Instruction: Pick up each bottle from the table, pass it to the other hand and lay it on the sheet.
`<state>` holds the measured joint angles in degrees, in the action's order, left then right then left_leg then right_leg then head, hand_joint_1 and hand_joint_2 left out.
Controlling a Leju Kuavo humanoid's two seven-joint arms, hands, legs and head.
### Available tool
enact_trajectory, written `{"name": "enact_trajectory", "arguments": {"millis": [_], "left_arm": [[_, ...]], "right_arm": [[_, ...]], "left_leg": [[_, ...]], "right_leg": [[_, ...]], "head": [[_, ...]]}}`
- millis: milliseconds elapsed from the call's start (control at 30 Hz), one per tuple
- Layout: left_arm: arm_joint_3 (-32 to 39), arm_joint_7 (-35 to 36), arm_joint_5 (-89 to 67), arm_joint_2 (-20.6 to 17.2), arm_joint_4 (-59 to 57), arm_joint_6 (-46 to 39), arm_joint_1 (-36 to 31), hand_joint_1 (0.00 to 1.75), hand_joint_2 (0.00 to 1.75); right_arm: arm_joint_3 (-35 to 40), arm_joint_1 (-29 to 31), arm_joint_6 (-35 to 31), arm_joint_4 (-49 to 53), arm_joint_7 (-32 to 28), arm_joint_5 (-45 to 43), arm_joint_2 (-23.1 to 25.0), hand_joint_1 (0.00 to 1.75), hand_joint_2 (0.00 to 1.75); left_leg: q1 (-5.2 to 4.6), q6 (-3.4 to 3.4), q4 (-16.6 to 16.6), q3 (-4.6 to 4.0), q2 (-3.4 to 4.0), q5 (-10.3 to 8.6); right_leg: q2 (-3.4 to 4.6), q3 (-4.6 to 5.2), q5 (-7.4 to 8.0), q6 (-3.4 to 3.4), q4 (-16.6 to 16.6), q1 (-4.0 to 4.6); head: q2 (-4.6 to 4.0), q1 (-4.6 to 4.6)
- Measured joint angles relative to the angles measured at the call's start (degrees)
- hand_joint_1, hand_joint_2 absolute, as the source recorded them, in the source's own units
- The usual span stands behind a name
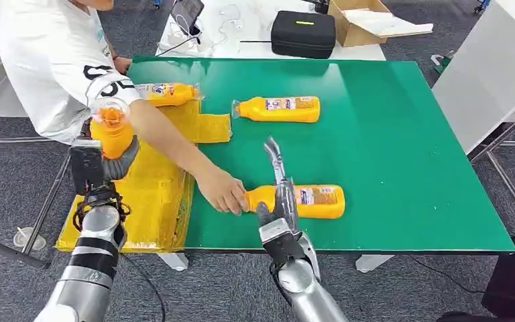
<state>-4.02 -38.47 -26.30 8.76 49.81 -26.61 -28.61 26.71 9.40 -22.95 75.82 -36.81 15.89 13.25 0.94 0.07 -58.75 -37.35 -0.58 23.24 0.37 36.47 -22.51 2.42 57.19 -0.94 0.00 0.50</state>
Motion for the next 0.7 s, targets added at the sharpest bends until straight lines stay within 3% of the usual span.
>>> {"name": "enact_trajectory", "arguments": {"millis": [100, 267, 700], "left_arm": [[-2.8, 4.8, -16.2, -2.5, -7.5, -4.0, -3.1, 1.75, 1.75], [-8.7, 12.1, -31.7, -7.0, -16.6, -2.8, -5.1, 1.75, 1.75], [-12.5, 14.1, -34.0, -12.3, -24.5, 3.3, -5.8, 1.75, 1.75]], "right_arm": [[0.9, -0.1, 0.3, 2.3, 0.0, -2.3, -0.1, 0.00, 0.00], [1.0, -0.1, 2.3, 3.0, 0.0, -4.5, -0.4, 0.00, 0.00], [1.2, -0.4, 4.8, 3.4, 0.2, -5.4, -0.6, 0.00, 0.00]], "left_leg": [[0.02, -0.04, 0.0, 0.01, 0.02, -0.04], [0.02, -0.05, 0.0, 0.03, 0.16, -0.04], [0.08, -0.06, 0.0, -0.04, 0.21, -0.04]], "right_leg": [[0.00, -0.01, 0.01, -0.01, 0.0, 0.01], [0.15, 0.06, 0.11, -0.15, 0.0, 0.01], [0.14, 0.11, 0.09, -0.17, 0.0, 0.10]], "head": [[0.00, 0.00], [0.00, -0.02], [0.00, -0.02]]}}
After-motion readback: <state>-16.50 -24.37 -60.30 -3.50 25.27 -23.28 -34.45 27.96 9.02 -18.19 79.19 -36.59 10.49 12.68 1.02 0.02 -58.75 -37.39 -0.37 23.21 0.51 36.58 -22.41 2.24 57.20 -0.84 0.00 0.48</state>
